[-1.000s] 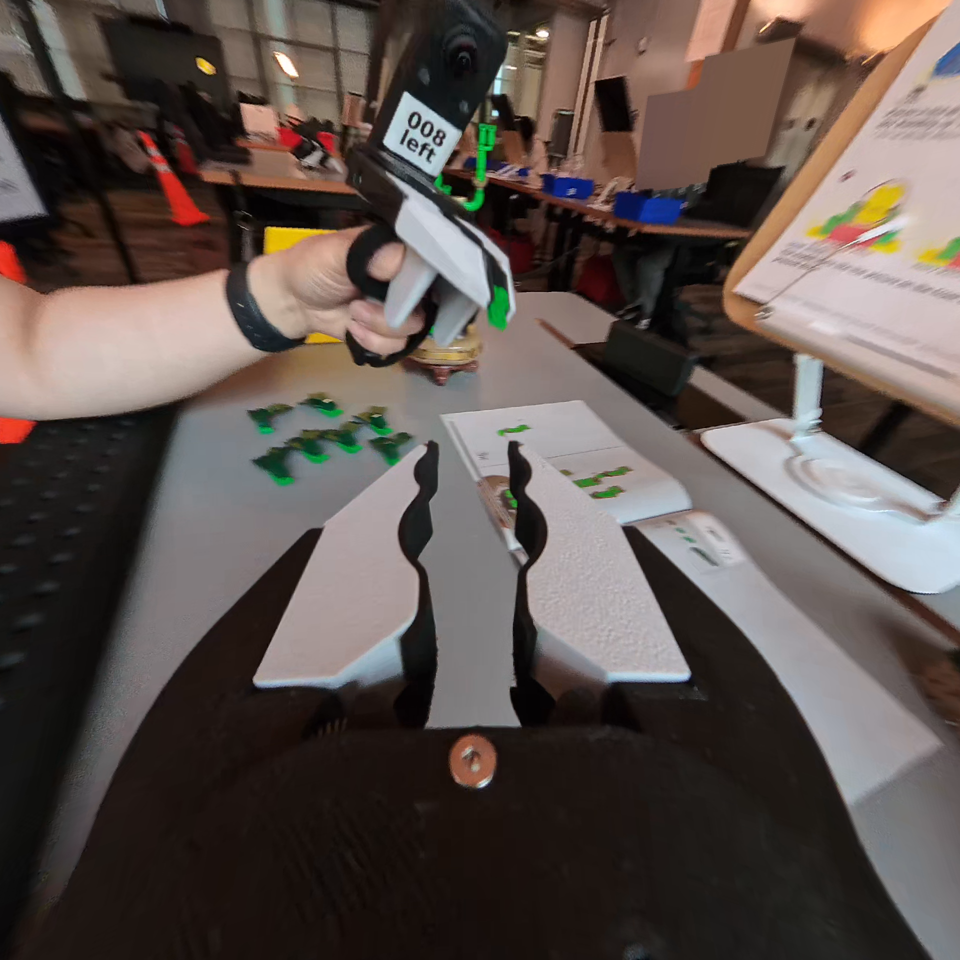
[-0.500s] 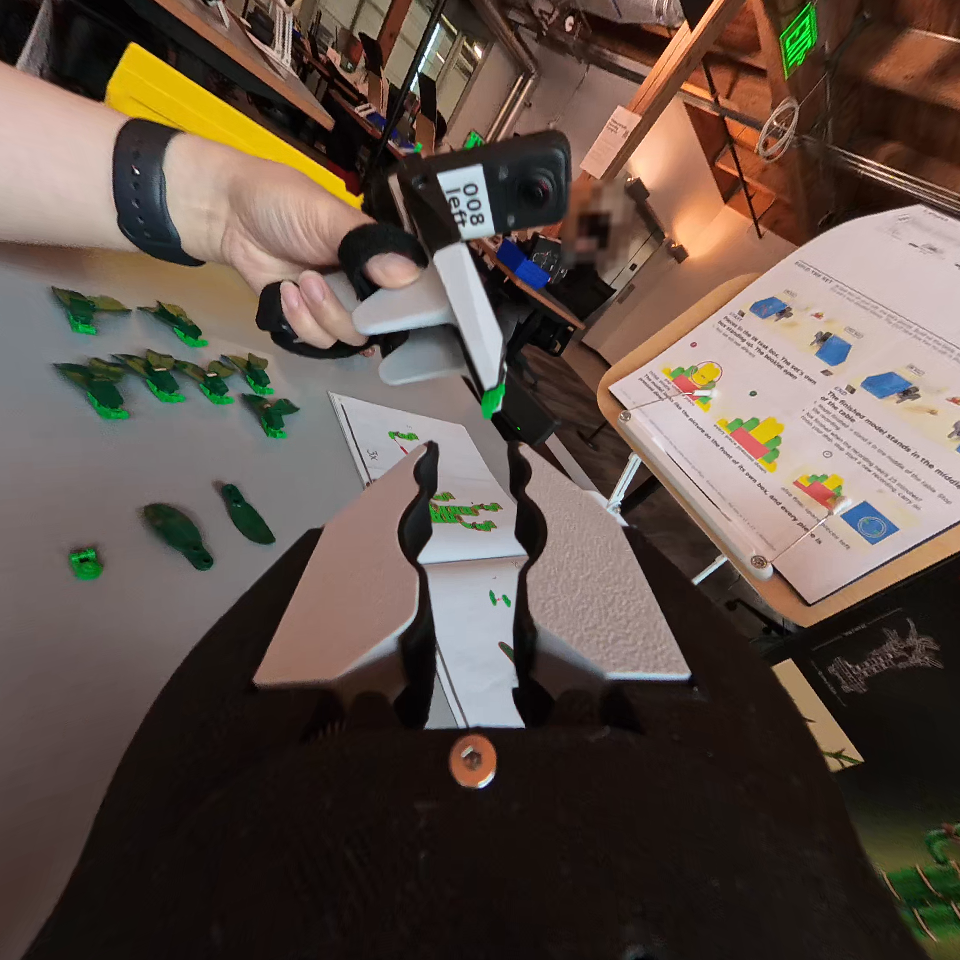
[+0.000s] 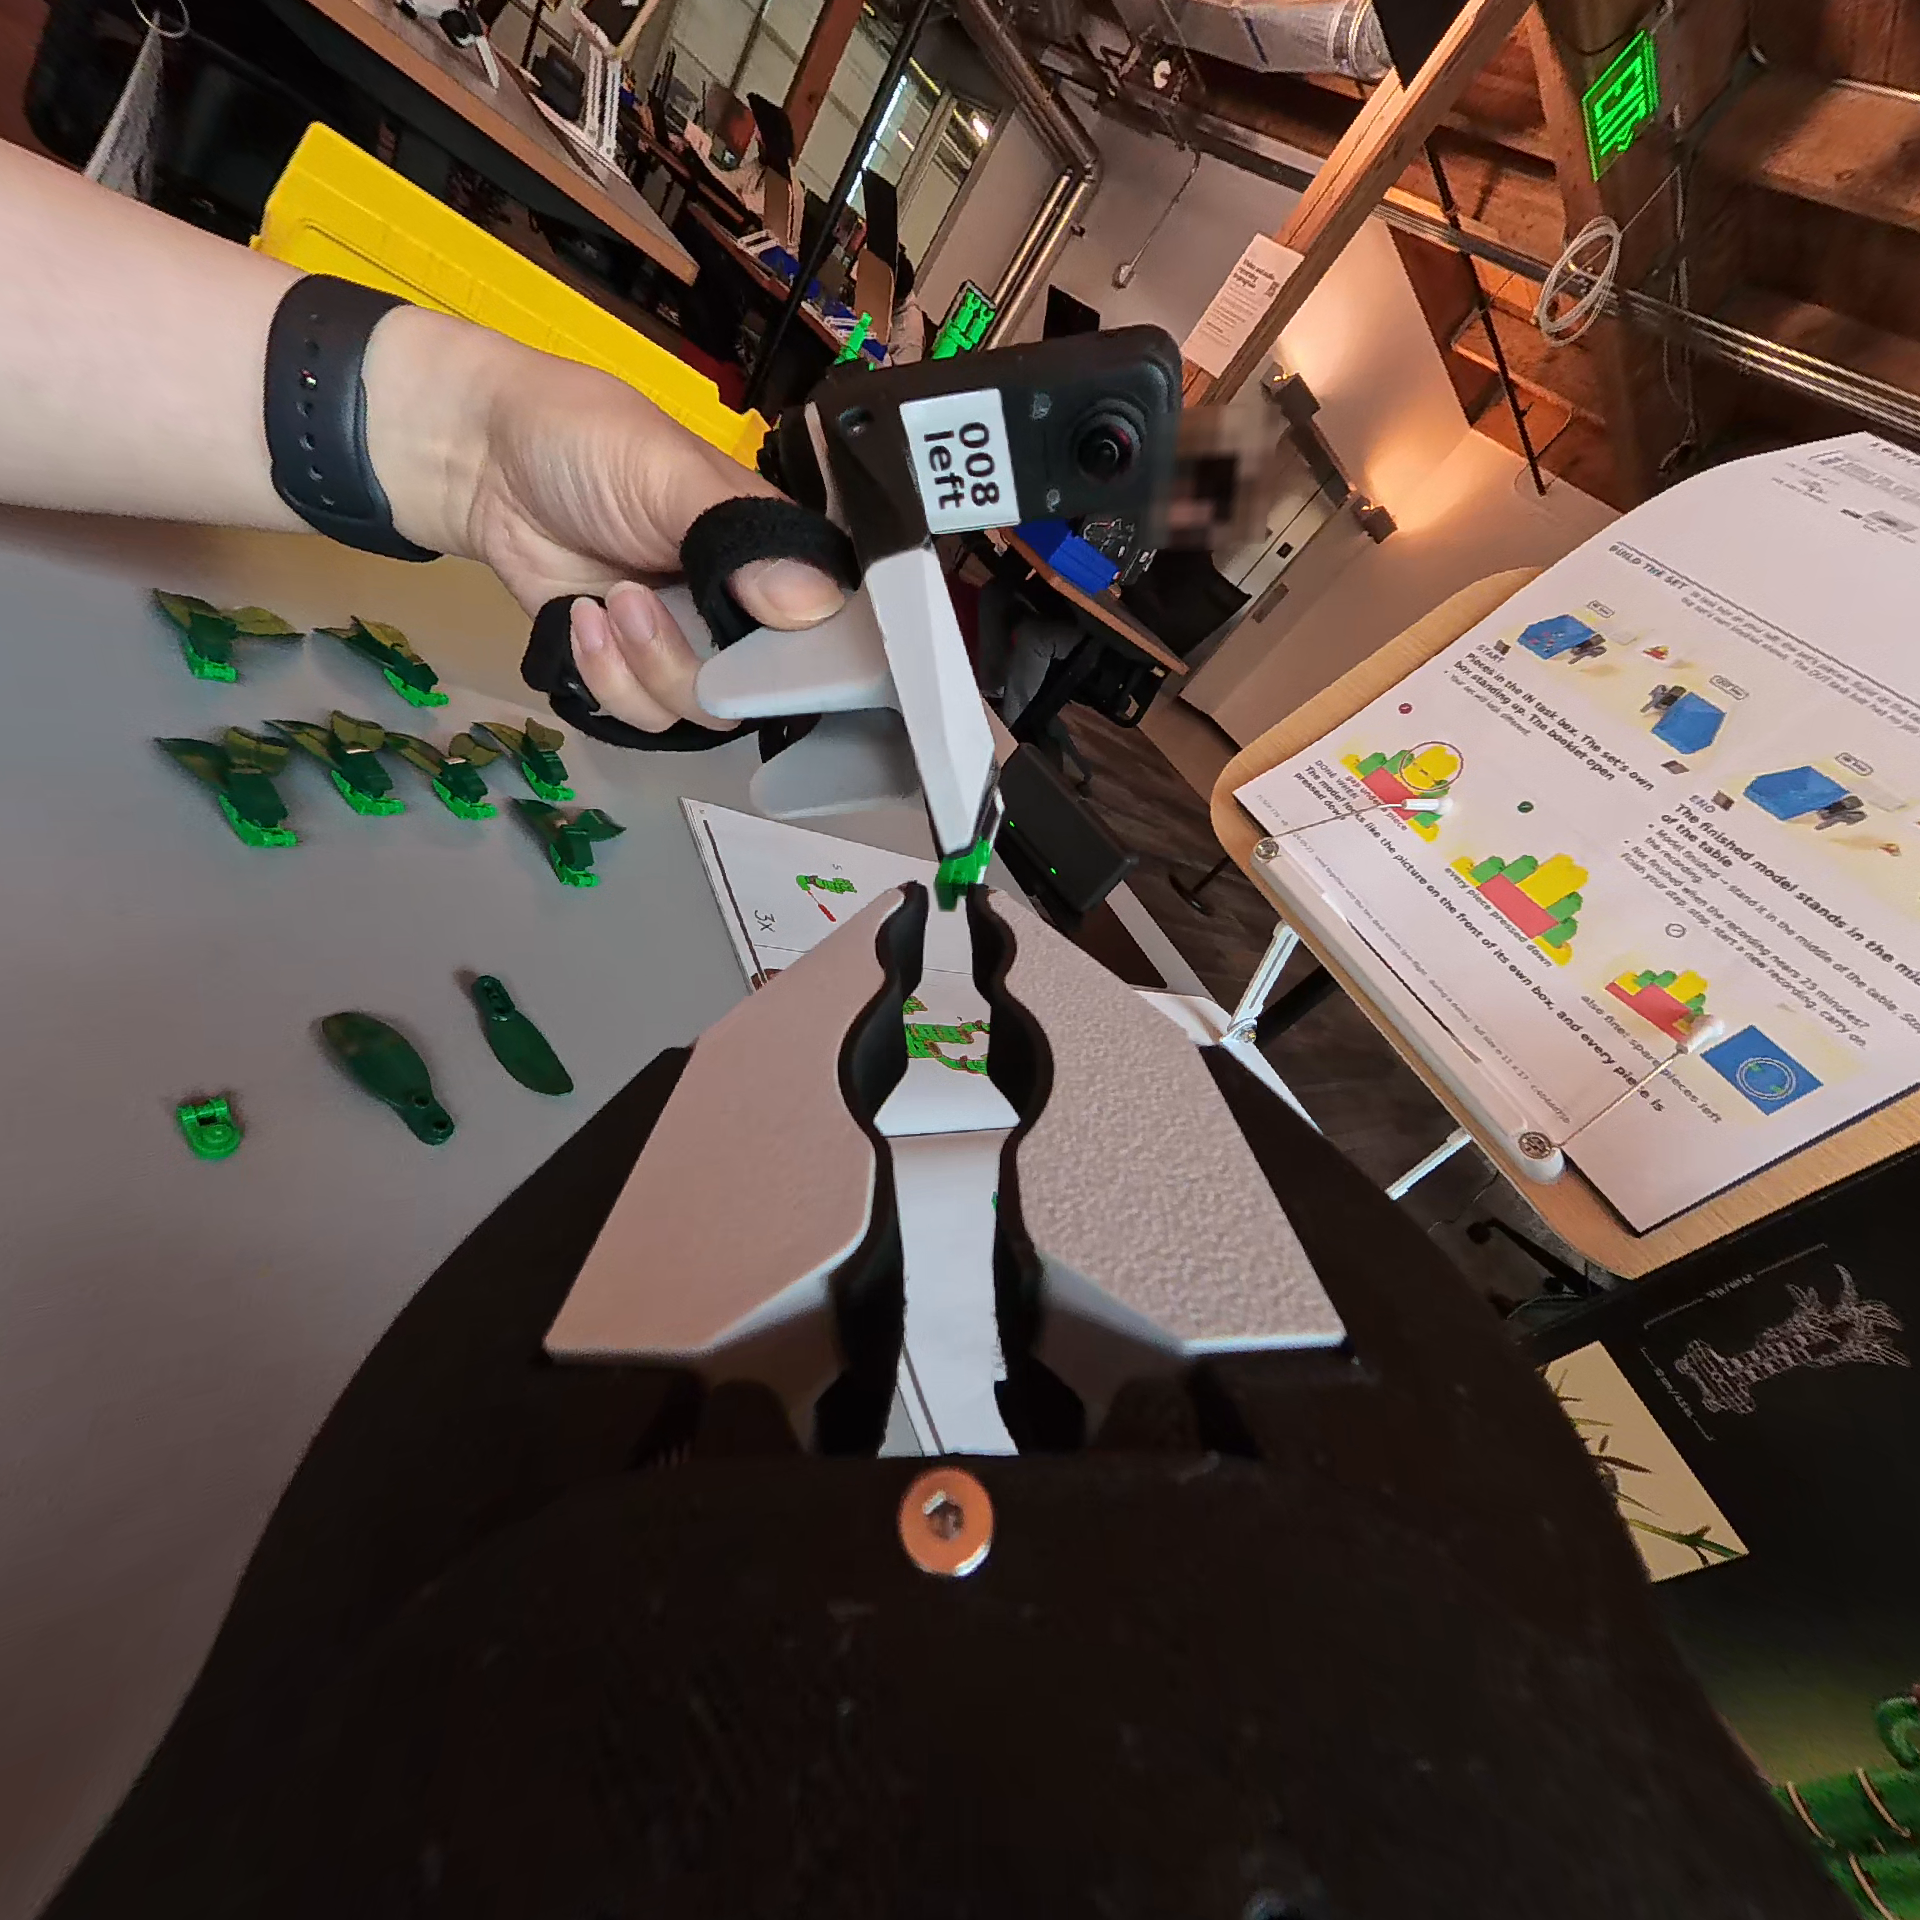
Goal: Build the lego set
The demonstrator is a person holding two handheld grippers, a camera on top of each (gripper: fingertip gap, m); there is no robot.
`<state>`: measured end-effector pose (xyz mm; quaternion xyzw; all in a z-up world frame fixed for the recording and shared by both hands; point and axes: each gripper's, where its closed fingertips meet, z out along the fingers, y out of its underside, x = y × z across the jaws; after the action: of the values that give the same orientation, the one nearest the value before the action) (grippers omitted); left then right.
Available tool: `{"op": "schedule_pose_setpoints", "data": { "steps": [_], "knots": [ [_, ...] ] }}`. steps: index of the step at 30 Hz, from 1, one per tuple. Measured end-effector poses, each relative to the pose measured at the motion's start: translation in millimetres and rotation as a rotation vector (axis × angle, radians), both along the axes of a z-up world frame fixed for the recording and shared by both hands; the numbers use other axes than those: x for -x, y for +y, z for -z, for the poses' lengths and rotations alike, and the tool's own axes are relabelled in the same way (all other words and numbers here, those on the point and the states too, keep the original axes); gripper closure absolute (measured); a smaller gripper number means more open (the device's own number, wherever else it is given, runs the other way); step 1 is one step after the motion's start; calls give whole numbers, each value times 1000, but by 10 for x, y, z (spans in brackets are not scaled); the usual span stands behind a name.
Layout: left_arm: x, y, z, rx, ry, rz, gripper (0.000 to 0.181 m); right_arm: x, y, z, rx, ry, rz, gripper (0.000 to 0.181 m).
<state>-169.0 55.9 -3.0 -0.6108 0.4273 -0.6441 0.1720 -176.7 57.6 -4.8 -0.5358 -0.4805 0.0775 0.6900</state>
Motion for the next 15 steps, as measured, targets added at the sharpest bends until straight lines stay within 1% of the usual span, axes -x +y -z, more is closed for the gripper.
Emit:
{"op": "schedule_pose_setpoints", "data": {
  "steps": [8,11,15],
  "knots": [
    [-23,-44,-24,5,-12,16,175,-10,-11,-37,-13,5,6,178],
    [-35,-75,-6,-1,-2,30,172,-9,-14,-26,-13,-3,3,178],
    [-37,-79,2,-25,1,29,175,-6,-27,-28,-17,-6,-6,178]
  ]
}}
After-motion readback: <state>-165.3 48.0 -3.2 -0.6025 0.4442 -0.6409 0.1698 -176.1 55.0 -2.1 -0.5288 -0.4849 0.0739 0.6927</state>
